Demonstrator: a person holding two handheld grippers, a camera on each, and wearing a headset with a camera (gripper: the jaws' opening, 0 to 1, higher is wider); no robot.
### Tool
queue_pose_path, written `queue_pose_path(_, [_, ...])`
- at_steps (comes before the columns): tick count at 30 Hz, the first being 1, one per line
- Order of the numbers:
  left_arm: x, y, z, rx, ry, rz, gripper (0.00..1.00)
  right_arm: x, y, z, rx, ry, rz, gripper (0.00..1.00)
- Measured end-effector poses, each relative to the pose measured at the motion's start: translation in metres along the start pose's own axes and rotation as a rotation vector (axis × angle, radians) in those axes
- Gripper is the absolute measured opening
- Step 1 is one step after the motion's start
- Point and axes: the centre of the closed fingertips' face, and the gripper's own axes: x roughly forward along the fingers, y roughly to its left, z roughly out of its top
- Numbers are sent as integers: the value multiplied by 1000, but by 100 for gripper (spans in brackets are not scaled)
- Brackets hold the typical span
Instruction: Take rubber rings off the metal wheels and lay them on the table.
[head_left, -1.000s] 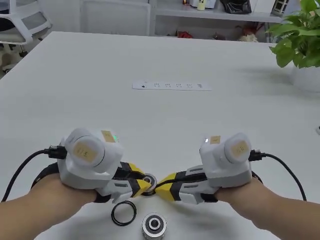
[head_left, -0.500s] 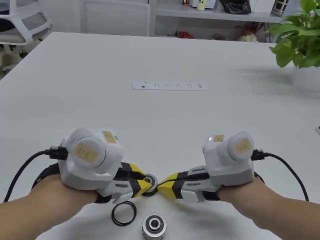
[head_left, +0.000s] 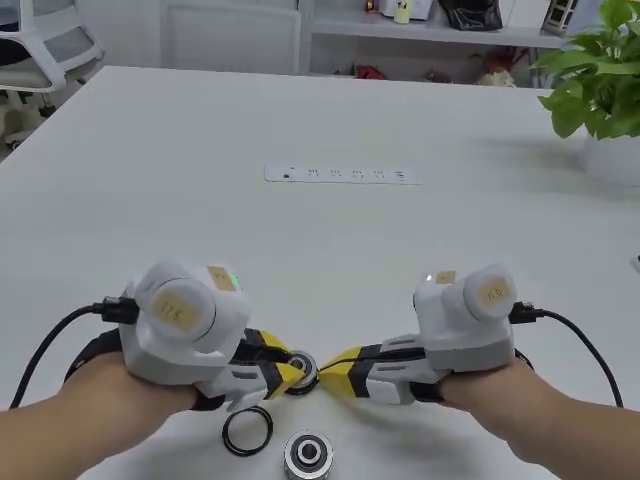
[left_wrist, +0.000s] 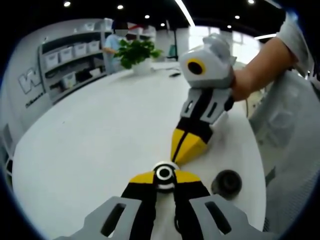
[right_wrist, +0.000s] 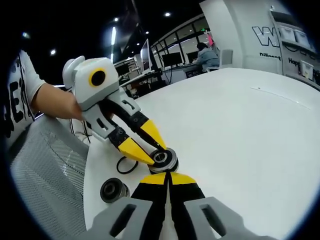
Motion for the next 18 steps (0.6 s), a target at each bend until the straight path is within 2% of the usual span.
queue_pose_path(18, [1, -5, 0, 19, 18, 4, 12, -5, -1, 1, 28, -13, 4, 0])
